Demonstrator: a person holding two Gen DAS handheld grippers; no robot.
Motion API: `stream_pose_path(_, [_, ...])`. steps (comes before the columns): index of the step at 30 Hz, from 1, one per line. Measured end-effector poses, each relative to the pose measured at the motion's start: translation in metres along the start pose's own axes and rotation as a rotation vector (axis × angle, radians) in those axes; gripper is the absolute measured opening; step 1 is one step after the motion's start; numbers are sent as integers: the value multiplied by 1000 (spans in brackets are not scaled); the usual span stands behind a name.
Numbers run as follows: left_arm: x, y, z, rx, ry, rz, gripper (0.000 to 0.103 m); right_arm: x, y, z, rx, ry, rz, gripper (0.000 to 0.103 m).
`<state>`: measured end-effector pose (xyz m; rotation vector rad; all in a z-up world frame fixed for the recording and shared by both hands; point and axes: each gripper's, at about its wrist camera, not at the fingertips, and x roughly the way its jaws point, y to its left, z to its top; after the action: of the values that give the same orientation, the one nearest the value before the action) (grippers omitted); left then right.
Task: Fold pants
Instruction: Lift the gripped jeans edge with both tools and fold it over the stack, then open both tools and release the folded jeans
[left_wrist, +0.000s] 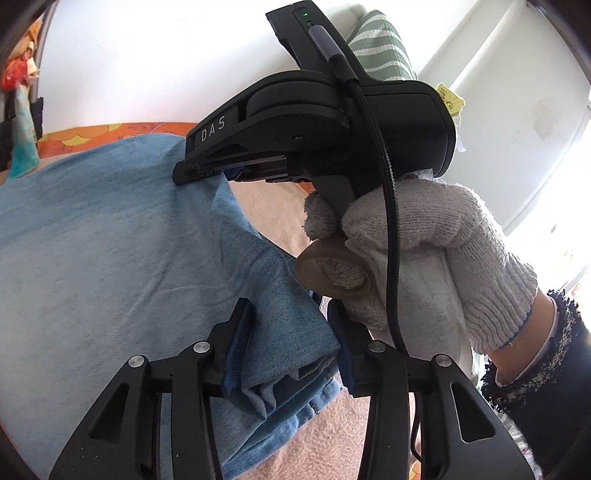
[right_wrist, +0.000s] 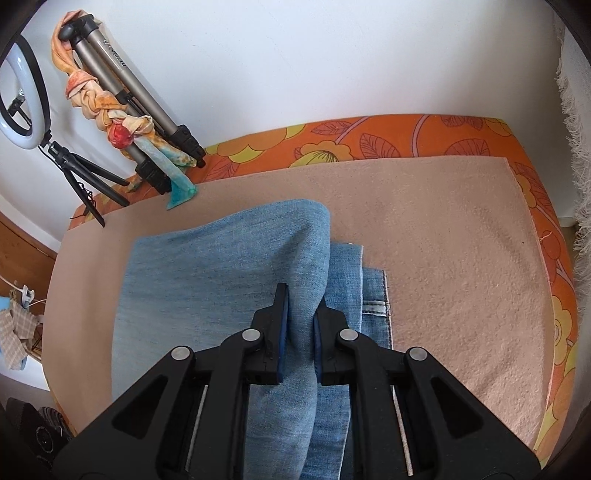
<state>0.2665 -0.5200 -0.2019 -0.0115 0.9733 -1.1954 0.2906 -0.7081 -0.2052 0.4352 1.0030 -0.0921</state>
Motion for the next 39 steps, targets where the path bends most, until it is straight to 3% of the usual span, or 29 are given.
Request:
stream_pose_path(4, [13, -3, -4, 19, 25, 1, 51, -6, -7, -3, 12, -14, -44, 23])
stream_pose_path(11, [27, -9, -8, 74, 40, 27, 58, -29, -22, -6, 59, -52, -42, 25])
stream_pose_path(14, [31, -24, -19, 96, 32, 39, 59, -37, -24, -10, 66, -64, -39, 31])
stream_pose_path(22, [31, -65, -30, 181, 52, 47, 59, -53, -18, -31, 73, -63, -4, 33])
stream_pose_path(26, [14, -70, -37, 214, 54, -5, 59, -66, -14, -47, 71, -69, 8, 44])
stream_pose_path(31, [-19, -58, -42, 140, 35, -27, 59, -79, -13, -71, 66, -65, 4, 46])
stream_pose_path(33, [-38, -50, -41, 124, 14, -12, 61, -81, -13, -80, 60, -58, 0, 47])
stream_pose_path(39, [-91, -12, -38, 47, -27, 71, 65, -89, -13, -95, 54, -57, -17, 67])
